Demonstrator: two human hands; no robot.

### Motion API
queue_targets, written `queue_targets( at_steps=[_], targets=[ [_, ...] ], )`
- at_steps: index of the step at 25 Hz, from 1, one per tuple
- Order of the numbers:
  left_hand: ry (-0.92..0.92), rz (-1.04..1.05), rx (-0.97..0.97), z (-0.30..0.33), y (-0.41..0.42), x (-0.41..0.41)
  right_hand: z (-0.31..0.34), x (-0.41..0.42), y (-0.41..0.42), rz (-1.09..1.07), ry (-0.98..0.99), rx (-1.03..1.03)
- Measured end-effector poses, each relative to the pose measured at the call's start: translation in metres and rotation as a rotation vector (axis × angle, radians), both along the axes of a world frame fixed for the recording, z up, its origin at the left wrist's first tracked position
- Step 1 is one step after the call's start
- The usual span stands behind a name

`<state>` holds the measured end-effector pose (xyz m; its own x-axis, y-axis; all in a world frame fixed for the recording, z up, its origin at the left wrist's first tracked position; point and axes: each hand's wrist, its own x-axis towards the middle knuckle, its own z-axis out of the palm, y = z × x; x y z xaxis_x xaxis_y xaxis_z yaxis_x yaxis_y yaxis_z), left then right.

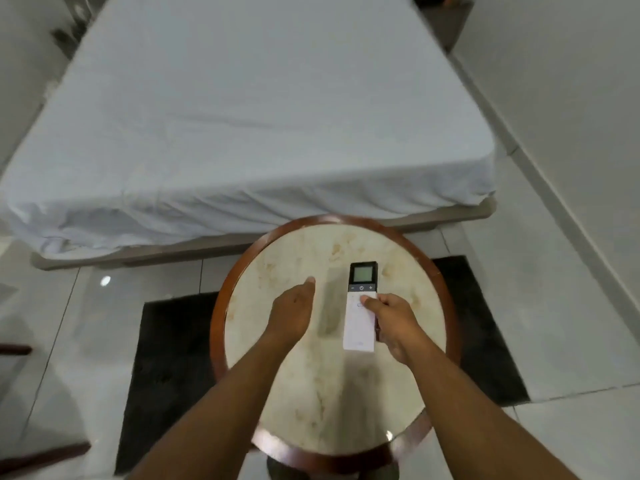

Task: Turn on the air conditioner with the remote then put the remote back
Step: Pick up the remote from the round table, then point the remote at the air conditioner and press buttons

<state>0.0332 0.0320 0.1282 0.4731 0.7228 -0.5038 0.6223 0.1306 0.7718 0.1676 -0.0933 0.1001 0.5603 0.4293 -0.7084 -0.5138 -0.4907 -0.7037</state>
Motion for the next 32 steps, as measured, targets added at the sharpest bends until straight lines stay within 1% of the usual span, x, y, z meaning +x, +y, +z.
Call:
queue_targets(
  at_steps=[2, 4, 7, 10, 12, 16, 19, 24, 28, 32],
  targets=[
    [-0.036, -0.198, 0.264, 0.056, 0.017, 0.015, 0.055, 0.026, -0.010, -0.061, -0.074, 0.047],
    [-0.066, -0.350, 0.482, 0.113, 0.027, 0.037, 0.119, 0.051, -0.023, -0.124, -0.162, 0.107],
    [-0.066, -0.503, 0.718, 0.193, 0.027, 0.082, 0.213, 0.084, -0.043, -0.243, -0.273, 0.202],
    [-0.103, -0.601, 0.970, 0.270, 0.011, 0.133, 0.308, 0.111, -0.068, -0.320, -0.365, 0.326],
    [-0.188, -0.638, 1.120, 0.325, -0.004, 0.161, 0.367, 0.125, -0.087, -0.362, -0.429, 0.403],
    [-0.373, -0.647, 1.381, 0.430, -0.032, 0.202, 0.471, 0.140, -0.120, -0.451, -0.556, 0.533],
    [-0.392, -0.663, 1.584, 0.497, -0.048, 0.224, 0.535, 0.146, -0.140, -0.475, -0.672, 0.592],
    [-0.507, -0.459, 1.797, 0.592, -0.076, 0.244, 0.629, 0.145, -0.173, -0.484, -0.860, 0.621],
    [-0.636, -0.330, 1.827, 0.651, -0.101, 0.247, 0.691, 0.137, -0.201, -0.498, -0.999, 0.596],
    [-0.711, -0.288, 1.810, 0.687, -0.127, 0.246, 0.733, 0.130, -0.224, -0.558, -1.114, 0.575]
  ],
)
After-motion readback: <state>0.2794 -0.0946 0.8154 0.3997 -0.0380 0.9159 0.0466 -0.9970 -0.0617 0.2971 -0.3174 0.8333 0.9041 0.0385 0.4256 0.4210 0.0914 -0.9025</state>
